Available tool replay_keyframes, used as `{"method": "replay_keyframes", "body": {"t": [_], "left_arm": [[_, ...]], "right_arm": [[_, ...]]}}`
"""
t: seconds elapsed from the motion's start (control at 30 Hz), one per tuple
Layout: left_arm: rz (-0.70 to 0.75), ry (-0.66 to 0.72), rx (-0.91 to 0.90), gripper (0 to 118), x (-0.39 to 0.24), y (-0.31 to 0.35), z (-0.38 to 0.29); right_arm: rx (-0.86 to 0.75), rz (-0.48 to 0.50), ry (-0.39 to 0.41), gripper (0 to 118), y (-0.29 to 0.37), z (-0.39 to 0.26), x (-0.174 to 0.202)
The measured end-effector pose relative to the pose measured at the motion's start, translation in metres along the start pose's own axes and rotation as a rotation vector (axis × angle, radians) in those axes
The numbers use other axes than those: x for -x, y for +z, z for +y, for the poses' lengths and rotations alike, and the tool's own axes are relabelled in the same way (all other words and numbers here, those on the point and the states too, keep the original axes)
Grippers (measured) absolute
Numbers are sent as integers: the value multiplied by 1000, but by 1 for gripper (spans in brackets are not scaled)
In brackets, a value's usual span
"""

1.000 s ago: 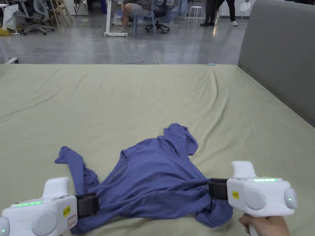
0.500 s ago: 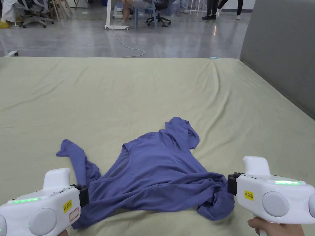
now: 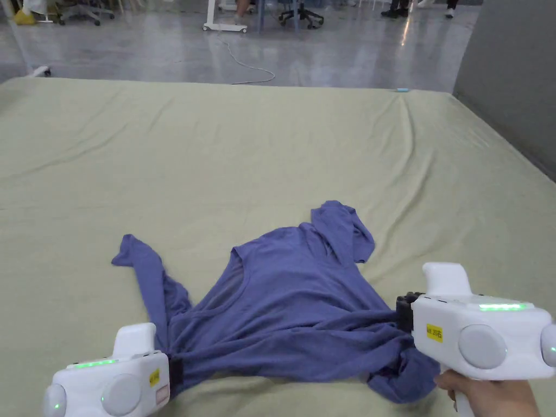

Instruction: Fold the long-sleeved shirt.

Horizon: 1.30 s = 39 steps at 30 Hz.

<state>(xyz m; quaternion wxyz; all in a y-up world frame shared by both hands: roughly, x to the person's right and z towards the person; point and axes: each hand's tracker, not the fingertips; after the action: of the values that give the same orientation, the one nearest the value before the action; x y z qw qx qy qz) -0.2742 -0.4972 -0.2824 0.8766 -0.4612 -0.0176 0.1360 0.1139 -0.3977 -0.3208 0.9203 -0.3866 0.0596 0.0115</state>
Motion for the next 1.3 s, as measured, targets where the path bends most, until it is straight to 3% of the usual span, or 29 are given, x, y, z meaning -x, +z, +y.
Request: {"method": "replay_keyframes", "body": {"t": [0.07,0.27,0.37,0.4,0.57,0.63,0.7,0.73,0.77,0.8,0.83,0.87,1.0,1.13,1.23,1.3], "left_arm": [[93,-94,12,7,-11,0,5],[23,-8,-7,7,-1,11,11],[13,12,6,7,-3,15,16],[4,16,12,7,-5,15,18],[-7,45,21,7,0,15,25],[-24,53,23,7,3,15,27],[-27,61,31,7,5,13,30],[-28,62,32,7,6,12,30],[-28,66,32,7,8,12,30],[-28,69,34,7,8,11,31],[-29,65,36,7,7,11,31],[-30,51,36,7,5,11,32],[2,32,-10,7,1,17,44],[-40,-1,-158,7,0,38,96],[-35,-82,-269,7,-7,60,156],[-23,-115,-353,7,-15,77,201]], "right_arm": [[-5,32,68,0,-21,27,10],[53,157,318,0,-125,138,69],[156,197,423,90,-191,180,100],[198,195,467,102,-214,189,109],[362,133,579,100,-294,202,132],[419,128,612,91,-315,200,138],[470,112,629,62,-327,188,142],[489,178,579,61,-329,184,143],[461,110,588,59,-327,186,146],[464,109,601,41,-323,187,148],[473,149,595,9,-316,188,146],[474,174,581,0,-311,189,147],[392,115,645,0,-279,184,142],[220,123,505,0,-209,226,102],[57,40,524,0,-139,269,69],[-32,16,484,0,-92,298,45]]}}
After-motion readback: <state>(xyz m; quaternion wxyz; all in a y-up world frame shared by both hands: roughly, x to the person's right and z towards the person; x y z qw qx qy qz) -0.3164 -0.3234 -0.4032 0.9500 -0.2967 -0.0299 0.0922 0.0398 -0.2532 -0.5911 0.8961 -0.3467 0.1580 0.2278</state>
